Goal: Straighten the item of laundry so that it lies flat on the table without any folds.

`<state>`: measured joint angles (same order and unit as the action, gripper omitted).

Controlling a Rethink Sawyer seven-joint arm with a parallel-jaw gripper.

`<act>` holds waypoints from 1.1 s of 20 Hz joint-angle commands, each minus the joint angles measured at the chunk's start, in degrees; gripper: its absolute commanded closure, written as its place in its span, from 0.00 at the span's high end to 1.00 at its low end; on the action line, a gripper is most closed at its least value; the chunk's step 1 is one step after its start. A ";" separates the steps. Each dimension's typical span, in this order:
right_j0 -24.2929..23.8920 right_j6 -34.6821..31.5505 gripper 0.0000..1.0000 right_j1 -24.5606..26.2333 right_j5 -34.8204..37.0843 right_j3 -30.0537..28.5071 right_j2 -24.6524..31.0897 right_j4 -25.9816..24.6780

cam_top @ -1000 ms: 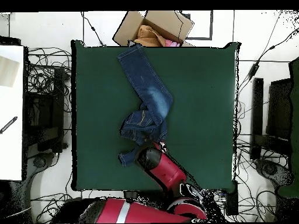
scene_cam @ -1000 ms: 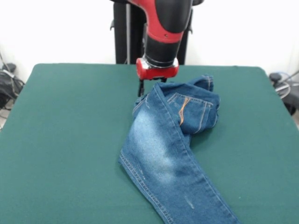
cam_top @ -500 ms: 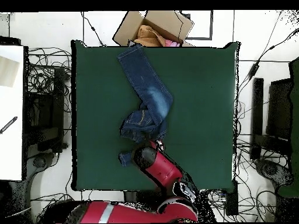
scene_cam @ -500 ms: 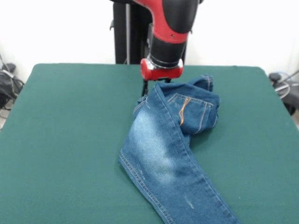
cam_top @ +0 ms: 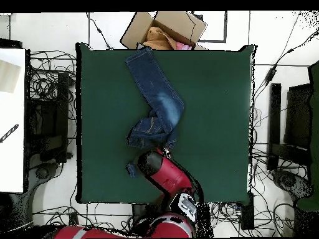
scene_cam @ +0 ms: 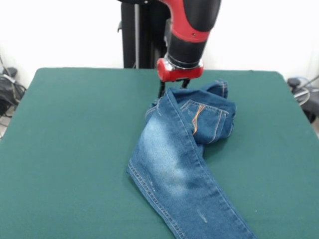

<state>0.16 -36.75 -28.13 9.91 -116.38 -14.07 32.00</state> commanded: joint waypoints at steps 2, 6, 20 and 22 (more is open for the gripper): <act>2.61 -22.60 1.00 -1.75 11.16 8.26 -3.70 2.59; 2.24 -22.31 1.00 -2.44 12.06 8.15 -3.74 2.25; 0.32 -20.96 1.00 -4.32 12.58 7.27 -2.67 1.76; 0.68 -21.35 1.00 -4.59 13.17 7.34 -3.05 1.71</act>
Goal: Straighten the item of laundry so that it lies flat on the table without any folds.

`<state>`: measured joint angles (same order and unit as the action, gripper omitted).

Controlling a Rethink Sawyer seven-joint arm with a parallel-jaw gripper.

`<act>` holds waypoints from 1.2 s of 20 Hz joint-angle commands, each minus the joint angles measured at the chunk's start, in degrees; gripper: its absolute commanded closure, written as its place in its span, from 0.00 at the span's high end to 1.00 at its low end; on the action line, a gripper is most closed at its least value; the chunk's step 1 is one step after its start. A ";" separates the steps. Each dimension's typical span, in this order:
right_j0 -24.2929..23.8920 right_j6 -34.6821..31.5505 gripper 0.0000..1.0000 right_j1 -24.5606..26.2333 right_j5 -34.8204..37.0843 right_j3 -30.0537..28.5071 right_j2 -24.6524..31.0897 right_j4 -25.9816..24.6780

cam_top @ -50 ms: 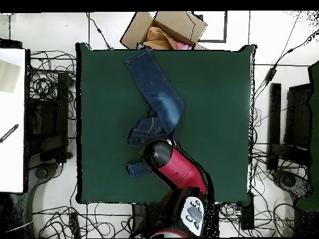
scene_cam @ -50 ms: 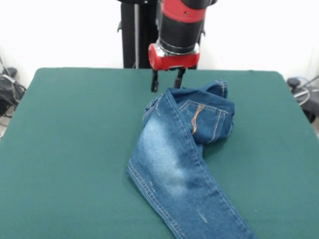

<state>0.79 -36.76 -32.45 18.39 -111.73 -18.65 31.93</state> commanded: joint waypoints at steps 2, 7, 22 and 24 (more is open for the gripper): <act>0.55 -21.81 1.00 -0.31 5.18 2.91 0.97 1.70; 2.15 -23.21 1.00 -0.89 6.96 3.41 -0.70 1.51; 5.36 -26.25 1.00 -1.28 13.97 6.30 -5.29 0.10; 5.75 -27.05 1.00 -1.23 15.29 7.25 -5.88 -0.47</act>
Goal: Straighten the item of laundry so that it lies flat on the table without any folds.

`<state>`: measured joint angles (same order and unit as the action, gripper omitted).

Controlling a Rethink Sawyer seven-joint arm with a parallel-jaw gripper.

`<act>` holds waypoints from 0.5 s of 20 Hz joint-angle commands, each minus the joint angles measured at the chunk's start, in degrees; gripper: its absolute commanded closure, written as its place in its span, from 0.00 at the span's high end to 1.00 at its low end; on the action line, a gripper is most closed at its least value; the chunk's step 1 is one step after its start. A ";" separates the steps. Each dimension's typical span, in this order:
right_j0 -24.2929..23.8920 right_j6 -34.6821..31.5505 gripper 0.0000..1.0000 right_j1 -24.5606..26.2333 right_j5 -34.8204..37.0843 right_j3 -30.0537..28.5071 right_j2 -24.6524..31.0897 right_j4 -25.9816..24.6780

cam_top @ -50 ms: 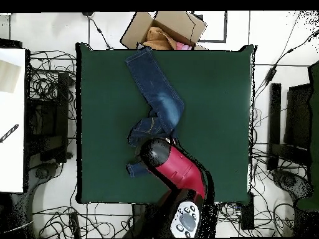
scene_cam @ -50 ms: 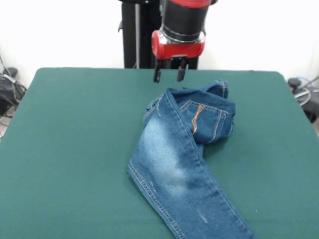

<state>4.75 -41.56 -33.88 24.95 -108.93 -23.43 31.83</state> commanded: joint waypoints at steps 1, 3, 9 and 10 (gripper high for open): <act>1.86 -22.52 1.00 0.24 9.08 4.74 -1.23 -0.60; 1.78 -22.84 1.00 0.31 9.19 5.06 -1.15 -0.90; 0.56 -22.90 1.00 1.21 7.17 5.63 0.52 -1.12; 0.35 -22.92 1.00 1.43 7.03 5.89 0.75 -1.23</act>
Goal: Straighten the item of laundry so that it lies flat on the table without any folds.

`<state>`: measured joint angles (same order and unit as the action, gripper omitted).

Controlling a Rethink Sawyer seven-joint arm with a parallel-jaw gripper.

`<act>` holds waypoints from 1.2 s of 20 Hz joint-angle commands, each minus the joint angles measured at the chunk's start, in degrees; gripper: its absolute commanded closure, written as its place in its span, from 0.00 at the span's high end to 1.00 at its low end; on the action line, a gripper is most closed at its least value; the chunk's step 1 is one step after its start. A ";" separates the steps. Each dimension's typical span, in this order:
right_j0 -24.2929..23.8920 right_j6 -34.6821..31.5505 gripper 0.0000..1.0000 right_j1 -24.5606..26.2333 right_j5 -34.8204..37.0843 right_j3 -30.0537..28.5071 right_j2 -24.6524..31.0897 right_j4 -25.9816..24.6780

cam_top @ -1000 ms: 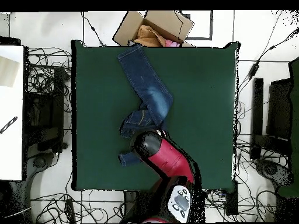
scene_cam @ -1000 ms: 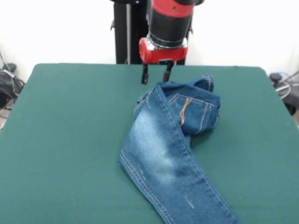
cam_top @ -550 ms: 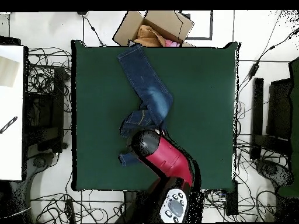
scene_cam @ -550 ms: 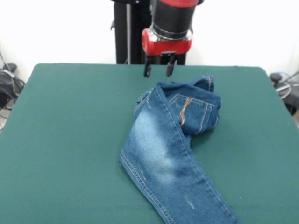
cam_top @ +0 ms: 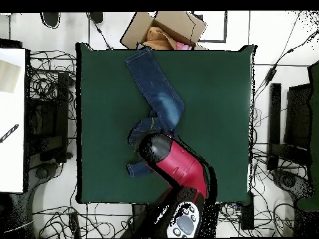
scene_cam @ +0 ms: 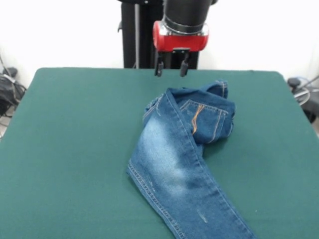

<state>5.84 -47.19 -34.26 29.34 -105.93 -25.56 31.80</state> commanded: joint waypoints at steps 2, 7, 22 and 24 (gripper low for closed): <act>-1.39 -17.14 1.00 2.82 2.27 3.94 3.62 -1.11; -2.27 -16.76 1.00 3.93 1.81 5.14 4.66 -0.92; -4.09 -15.81 1.00 6.24 -4.98 4.77 7.74 -0.37; -4.36 -15.62 1.00 6.72 -6.51 4.43 8.38 -0.33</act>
<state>2.78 -47.57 -30.39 28.66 -101.08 -25.39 31.61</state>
